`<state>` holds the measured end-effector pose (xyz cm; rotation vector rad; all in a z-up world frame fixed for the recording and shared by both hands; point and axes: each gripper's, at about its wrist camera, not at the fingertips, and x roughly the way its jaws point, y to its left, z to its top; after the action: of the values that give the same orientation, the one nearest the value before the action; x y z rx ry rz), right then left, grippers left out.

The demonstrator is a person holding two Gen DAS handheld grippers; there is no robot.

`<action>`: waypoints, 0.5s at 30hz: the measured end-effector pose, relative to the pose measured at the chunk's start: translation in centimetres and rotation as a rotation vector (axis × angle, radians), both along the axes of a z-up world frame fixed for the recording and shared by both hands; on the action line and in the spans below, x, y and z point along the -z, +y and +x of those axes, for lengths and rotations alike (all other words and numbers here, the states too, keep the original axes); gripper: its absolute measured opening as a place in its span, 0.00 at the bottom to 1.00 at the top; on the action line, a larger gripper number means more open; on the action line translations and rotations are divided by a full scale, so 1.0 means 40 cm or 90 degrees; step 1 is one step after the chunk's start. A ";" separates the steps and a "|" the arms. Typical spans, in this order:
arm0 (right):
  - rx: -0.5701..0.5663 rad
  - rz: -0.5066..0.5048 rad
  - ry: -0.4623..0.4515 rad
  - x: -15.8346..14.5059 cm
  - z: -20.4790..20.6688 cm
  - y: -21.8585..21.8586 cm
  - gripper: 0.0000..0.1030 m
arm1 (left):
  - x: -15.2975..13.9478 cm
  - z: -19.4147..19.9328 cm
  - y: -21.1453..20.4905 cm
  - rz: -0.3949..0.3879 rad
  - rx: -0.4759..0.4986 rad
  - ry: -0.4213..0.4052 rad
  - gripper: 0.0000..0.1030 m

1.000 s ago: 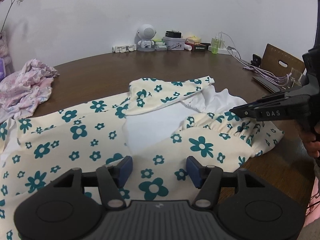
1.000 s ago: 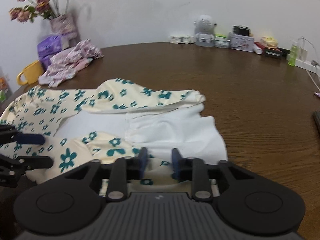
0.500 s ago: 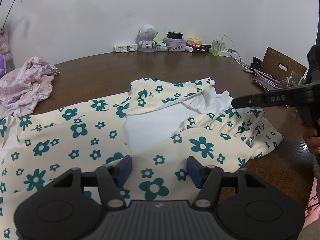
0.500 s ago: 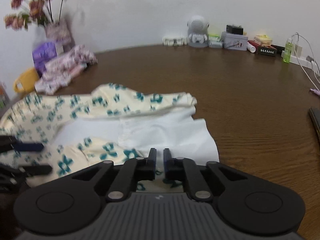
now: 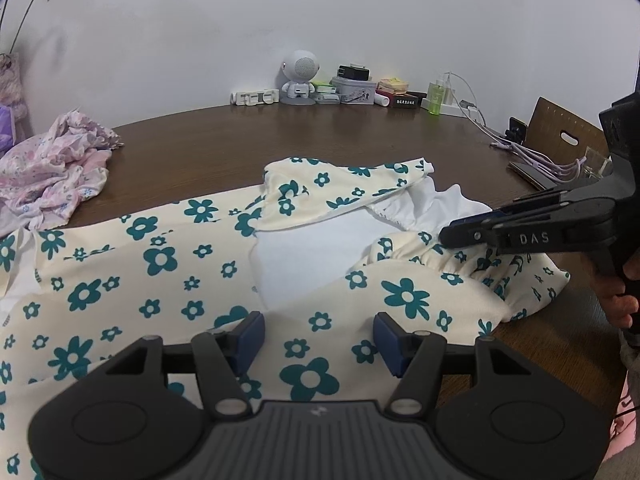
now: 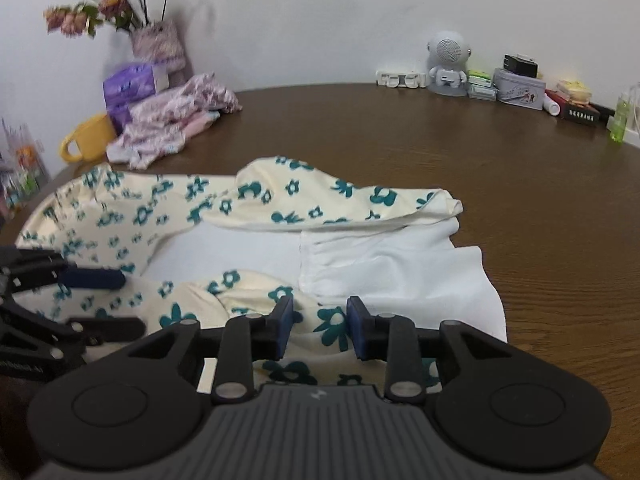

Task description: Fold clothes

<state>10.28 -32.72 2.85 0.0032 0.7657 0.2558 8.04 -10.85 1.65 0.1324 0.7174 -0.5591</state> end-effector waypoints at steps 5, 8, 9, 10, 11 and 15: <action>0.011 -0.011 -0.003 -0.004 0.003 -0.013 0.05 | 0.001 -0.002 0.000 -0.001 0.001 -0.002 0.58; 0.002 -0.010 -0.005 -0.010 0.008 -0.010 0.09 | 0.002 -0.003 -0.001 0.001 0.002 -0.003 0.58; 0.001 0.003 -0.008 -0.016 0.011 -0.012 0.15 | 0.002 -0.003 -0.001 0.001 0.002 -0.003 0.58; -0.002 0.016 -0.010 -0.022 0.015 -0.014 0.22 | 0.002 -0.003 0.000 0.001 0.002 -0.003 0.58; -0.010 0.025 -0.010 -0.027 0.021 -0.013 0.24 | 0.002 -0.003 0.000 0.001 0.003 -0.004 0.58; -0.041 0.010 0.013 -0.021 0.052 0.014 0.33 | 0.002 -0.005 0.001 0.001 0.006 -0.005 0.58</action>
<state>12.34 -32.16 3.68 -0.0046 0.7846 0.3233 7.85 -10.80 1.57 0.1400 0.7095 -0.5658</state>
